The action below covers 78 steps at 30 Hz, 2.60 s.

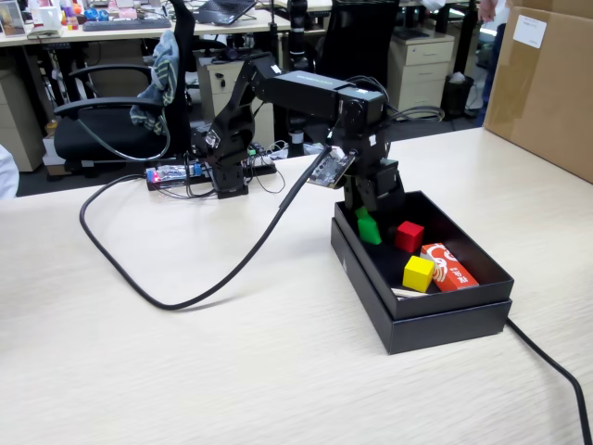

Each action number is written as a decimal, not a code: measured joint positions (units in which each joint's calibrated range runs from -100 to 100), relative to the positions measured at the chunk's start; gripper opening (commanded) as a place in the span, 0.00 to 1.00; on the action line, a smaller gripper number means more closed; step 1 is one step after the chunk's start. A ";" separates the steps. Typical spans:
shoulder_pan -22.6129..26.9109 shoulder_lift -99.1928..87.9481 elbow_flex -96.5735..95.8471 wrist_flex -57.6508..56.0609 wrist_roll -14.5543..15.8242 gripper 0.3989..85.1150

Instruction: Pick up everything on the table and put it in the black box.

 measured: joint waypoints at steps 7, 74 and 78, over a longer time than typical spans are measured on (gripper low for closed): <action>-0.10 2.33 0.00 0.00 0.00 0.31; -14.16 -110.29 -126.88 71.62 -5.47 0.56; -14.26 -110.03 -126.88 71.54 -5.42 0.56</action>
